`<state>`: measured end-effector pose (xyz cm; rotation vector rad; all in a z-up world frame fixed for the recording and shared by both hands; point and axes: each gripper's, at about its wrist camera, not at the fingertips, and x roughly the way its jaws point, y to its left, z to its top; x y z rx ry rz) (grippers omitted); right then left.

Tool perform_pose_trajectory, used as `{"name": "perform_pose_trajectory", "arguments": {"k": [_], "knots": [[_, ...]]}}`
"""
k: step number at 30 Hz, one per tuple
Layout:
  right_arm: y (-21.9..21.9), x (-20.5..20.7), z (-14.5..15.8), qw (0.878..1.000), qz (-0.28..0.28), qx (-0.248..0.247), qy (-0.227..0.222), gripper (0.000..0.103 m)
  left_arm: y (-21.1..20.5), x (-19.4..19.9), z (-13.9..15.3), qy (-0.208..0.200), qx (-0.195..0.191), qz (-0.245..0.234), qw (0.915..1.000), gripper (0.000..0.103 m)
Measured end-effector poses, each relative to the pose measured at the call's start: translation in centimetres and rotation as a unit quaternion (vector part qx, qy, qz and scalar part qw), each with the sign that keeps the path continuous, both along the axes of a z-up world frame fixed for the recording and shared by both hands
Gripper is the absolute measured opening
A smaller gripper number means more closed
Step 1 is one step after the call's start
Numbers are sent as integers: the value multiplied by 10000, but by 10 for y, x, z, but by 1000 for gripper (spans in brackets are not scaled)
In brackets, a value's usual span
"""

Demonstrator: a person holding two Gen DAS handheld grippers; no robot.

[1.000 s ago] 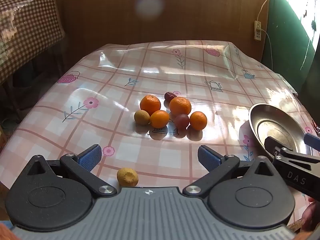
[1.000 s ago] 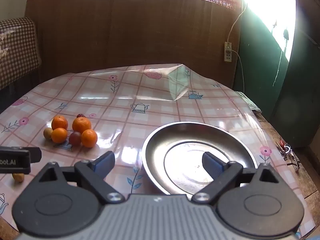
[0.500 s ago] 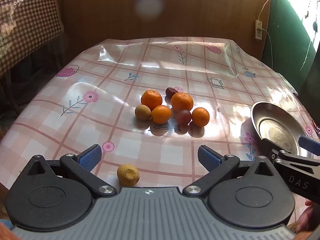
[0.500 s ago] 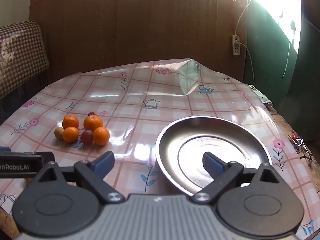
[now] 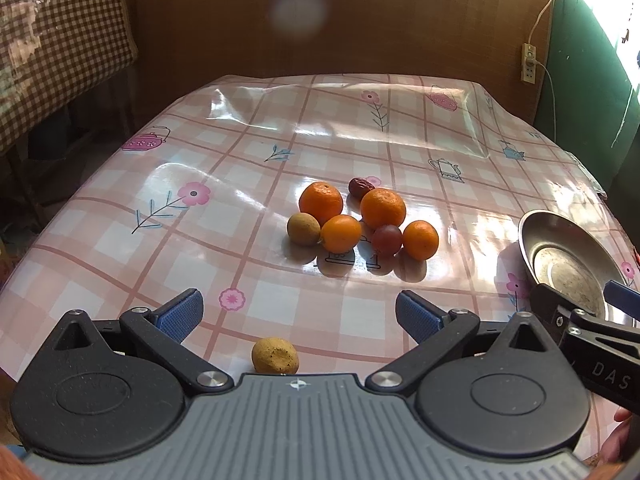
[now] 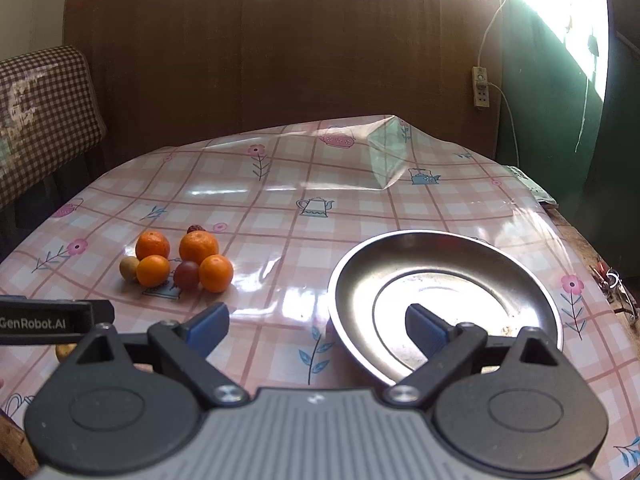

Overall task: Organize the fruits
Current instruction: 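Move the left gripper toward the fruit cluster on the tablecloth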

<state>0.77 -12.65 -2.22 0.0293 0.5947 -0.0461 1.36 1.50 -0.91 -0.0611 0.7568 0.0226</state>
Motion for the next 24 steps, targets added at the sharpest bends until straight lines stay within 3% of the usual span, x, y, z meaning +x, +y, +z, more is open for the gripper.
{"name": "perform_pose_trajectory", "arguments": {"k": [24], "knots": [[10,12,-6,9994,257,-197,109,96,12,15,-10,63,32,112,9999,103]]}}
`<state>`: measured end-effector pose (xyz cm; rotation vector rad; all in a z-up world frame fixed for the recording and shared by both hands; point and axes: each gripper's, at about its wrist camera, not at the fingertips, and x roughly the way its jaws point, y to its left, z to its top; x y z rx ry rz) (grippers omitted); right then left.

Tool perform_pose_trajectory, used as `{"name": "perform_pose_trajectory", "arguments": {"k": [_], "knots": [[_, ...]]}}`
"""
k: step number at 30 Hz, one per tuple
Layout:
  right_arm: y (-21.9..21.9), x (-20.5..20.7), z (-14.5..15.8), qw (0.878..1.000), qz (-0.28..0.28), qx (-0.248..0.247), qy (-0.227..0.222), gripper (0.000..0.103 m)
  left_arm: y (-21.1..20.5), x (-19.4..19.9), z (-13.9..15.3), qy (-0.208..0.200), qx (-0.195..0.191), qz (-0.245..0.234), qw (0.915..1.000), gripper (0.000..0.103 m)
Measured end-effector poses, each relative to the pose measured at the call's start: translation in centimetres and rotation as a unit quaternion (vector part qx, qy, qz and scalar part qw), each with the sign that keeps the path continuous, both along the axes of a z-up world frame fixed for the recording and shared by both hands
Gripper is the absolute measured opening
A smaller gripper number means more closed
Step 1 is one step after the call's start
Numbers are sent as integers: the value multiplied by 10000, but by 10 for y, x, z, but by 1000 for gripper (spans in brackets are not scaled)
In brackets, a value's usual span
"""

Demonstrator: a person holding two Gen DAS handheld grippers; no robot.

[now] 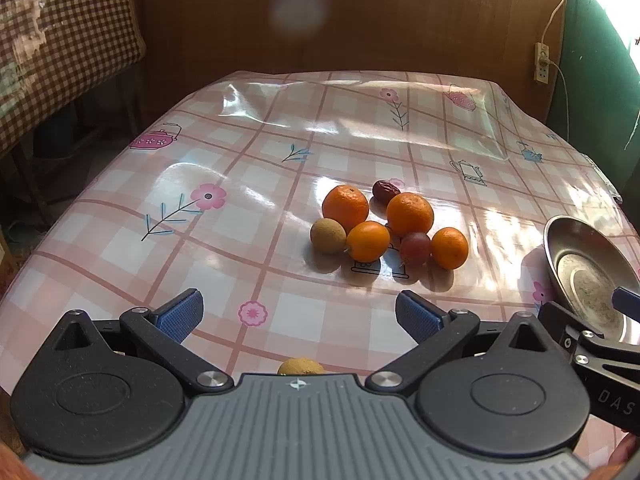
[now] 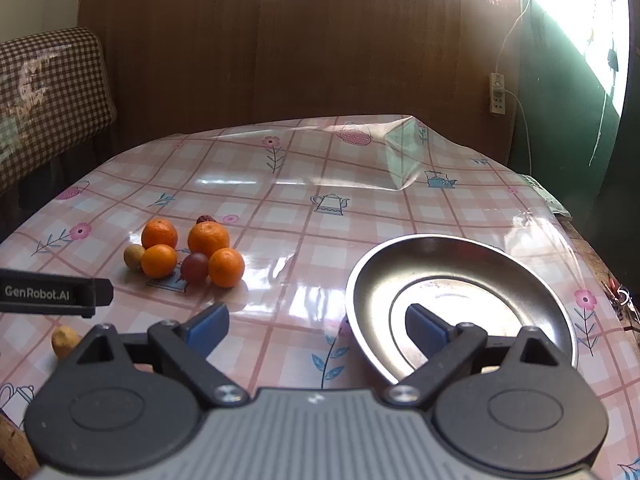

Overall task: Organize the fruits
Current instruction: 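Move the left gripper toward the fruit cluster on the tablecloth, then close the left gripper around the small brown kiwi fruit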

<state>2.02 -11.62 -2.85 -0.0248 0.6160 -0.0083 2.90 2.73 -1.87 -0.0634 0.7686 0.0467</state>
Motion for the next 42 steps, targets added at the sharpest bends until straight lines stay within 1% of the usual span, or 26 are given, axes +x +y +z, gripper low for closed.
{"name": "perform_pose_trajectory", "arguments": {"k": [8,14,26,31,38,39,40,41,42], "knots": [[5,8,-5,9999,76,-71,61,96,5,6,-6,48,20,50,10000,103],[7,10,-8,9999,101,-82,90,96,9,19,-13,86,145,70,9998,103],[5,16,-12,9998,109,-42,144,96,6,54,-27,137,401,-156,9990,103],[1,21,-16,9998,70,-6,197,96,6,67,-32,68,477,-191,9987,103],[1,29,-21,9997,49,28,240,96,6,81,-37,2,476,-215,9986,103],[2,30,-22,9997,58,26,242,96,5,81,-37,-40,478,-253,9985,102],[3,32,-22,9997,74,26,243,96,4,81,-37,-59,467,-295,9985,95],[3,33,-23,9997,92,22,241,96,3,80,-37,-81,431,-337,9985,91],[4,35,-23,9997,107,14,235,96,3,80,-37,-100,399,-380,9984,84]]}}
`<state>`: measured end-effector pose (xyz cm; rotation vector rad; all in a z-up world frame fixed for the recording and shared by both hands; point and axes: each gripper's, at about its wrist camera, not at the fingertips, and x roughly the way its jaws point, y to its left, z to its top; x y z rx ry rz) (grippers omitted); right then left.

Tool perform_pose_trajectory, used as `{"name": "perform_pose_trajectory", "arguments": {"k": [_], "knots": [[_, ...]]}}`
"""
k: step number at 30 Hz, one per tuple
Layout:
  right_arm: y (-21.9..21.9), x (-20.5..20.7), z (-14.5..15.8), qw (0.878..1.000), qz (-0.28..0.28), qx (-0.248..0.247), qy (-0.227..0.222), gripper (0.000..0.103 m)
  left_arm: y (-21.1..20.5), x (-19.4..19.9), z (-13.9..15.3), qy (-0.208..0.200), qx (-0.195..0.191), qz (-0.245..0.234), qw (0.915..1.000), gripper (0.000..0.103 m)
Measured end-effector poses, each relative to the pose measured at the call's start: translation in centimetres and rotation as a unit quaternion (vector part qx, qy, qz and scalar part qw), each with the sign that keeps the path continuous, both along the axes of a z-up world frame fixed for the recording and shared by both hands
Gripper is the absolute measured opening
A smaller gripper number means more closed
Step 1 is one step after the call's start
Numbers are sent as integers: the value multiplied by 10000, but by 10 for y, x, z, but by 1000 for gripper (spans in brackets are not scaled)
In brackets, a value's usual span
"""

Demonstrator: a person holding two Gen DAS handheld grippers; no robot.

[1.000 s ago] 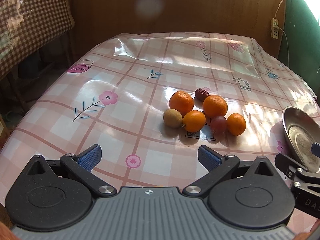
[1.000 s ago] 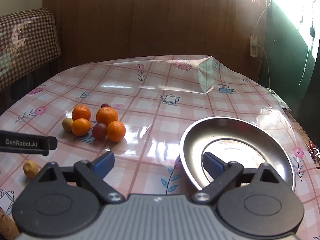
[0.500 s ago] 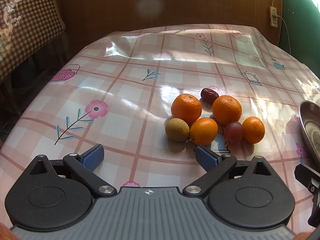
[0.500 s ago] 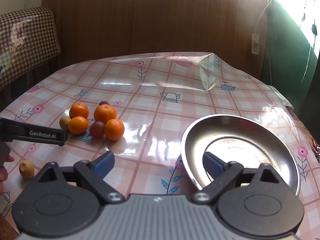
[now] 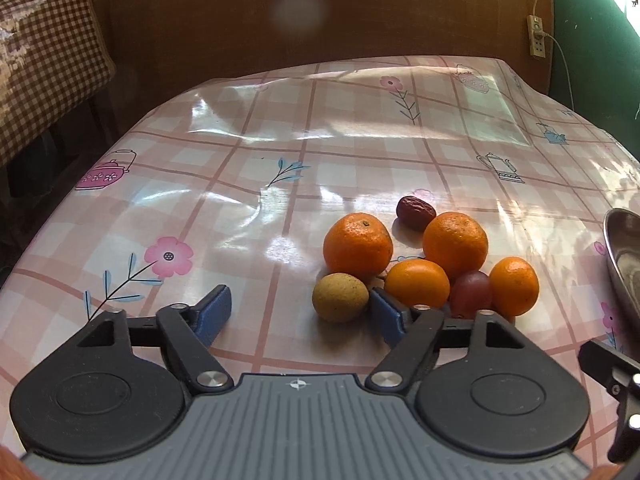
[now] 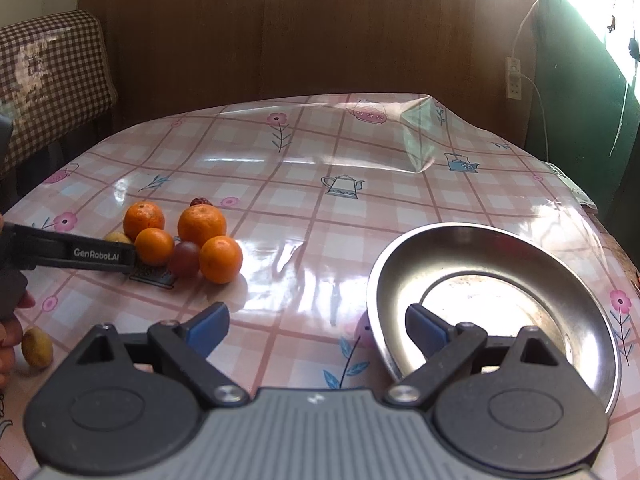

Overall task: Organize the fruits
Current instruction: 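Close the left gripper around the small brown kiwi fruit, then grasp a mandarin orange with the right gripper while the left gripper holds the kiwi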

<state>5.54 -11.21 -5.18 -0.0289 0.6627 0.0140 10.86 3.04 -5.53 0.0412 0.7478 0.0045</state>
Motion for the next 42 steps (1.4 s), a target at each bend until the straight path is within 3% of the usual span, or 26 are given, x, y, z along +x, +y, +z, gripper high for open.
{"name": "perform_pose_trajectory", "arguments": {"k": [5,7,10,11,14,16,19,21,23,29,34,42], "knots": [[10,12,-1,9998,173,-18,-7,95,-1,-3,0,-105,-95,-173,9997,63],[14,17,-2,9996,261,-78,-18,94,-3,-5,0,-132,-68,-216,9997,45],[18,21,0,9989,403,-198,-125,90,-4,-8,0,-153,-51,-233,9996,36],[20,20,1,9984,442,-318,-172,82,-3,-10,0,-157,-76,-235,9996,35],[31,14,6,9935,459,-834,-630,80,1,-11,0,-151,-174,-180,9996,35],[33,21,4,9940,802,-659,-356,77,1,-13,0,-160,-195,-142,9996,35],[33,30,-2,9952,852,-447,-192,74,4,-17,2,-159,-258,-91,9995,34],[34,36,-7,9952,944,-245,-1,63,5,-21,2,-162,-278,-58,9995,34],[34,41,-13,9949,985,-150,123,61,6,-23,2,-156,-292,-36,9994,34],[31,48,-14,9948,986,204,140,58,9,-27,3,-159,-392,36,9991,34],[32,51,-13,9929,1133,356,108,34,8,-30,4,-163,-426,24,9990,34],[29,40,-8,9943,1011,320,141,34,1,-38,10,-213,-472,19,9987,34]]}}
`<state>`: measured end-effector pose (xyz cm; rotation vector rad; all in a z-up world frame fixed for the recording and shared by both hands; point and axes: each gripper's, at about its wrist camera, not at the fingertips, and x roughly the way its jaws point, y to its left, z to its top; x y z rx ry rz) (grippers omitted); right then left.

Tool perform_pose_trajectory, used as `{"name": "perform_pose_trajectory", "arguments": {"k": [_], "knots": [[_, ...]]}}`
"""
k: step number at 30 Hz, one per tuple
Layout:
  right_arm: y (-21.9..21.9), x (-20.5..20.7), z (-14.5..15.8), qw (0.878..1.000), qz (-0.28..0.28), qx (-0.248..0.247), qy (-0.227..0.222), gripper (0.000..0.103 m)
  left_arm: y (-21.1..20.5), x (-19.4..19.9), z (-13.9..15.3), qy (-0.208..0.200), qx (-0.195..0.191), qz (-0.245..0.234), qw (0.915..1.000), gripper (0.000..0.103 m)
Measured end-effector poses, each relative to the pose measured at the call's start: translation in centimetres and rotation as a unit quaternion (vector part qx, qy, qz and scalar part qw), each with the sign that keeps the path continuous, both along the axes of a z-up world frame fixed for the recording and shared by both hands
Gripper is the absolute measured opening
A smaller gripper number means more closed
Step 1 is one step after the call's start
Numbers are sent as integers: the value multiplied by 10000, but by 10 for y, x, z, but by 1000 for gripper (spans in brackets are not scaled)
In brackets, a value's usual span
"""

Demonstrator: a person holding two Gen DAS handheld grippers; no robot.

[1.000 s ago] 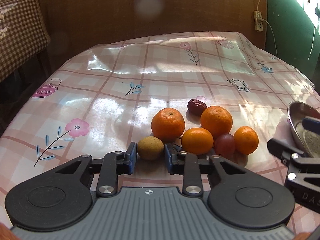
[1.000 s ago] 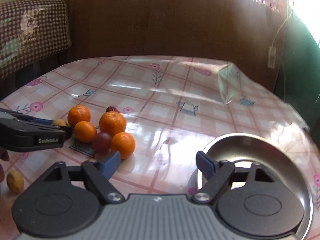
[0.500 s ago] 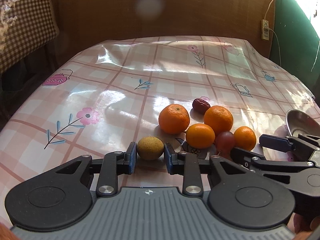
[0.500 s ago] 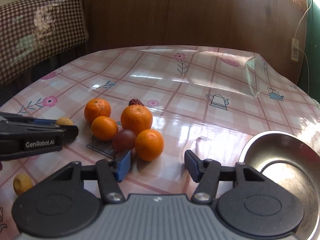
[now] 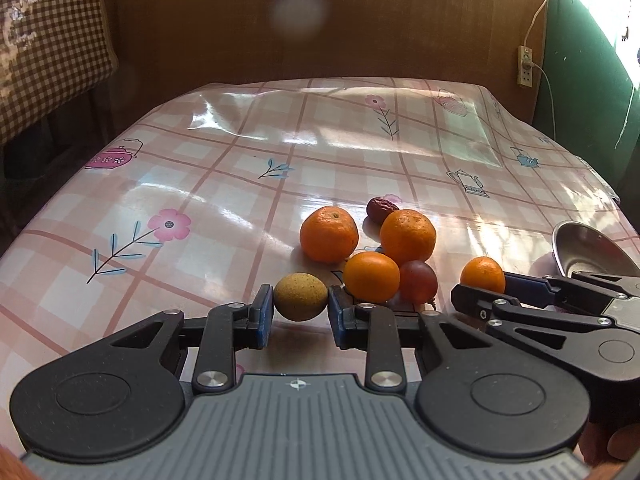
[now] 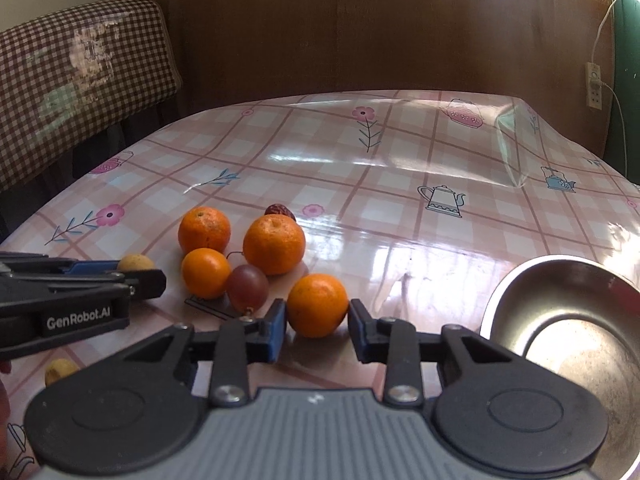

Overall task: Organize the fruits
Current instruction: 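Grasp a mandarin orange with the right gripper while the left gripper holds the kiwi, then carry the mandarin over the steel plate with the right gripper while the left carries the kiwi there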

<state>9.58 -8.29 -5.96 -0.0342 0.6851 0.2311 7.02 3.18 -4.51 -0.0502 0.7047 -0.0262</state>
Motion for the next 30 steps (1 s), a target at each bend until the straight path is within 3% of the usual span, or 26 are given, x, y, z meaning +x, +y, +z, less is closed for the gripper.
{"name": "perform_pose_trajectory", "arguments": {"k": [30], "knots": [[-23,-58,41,9991,-251,-77,-320,34,-25,-52,45,-348,-11,-72,9994,34]]}}
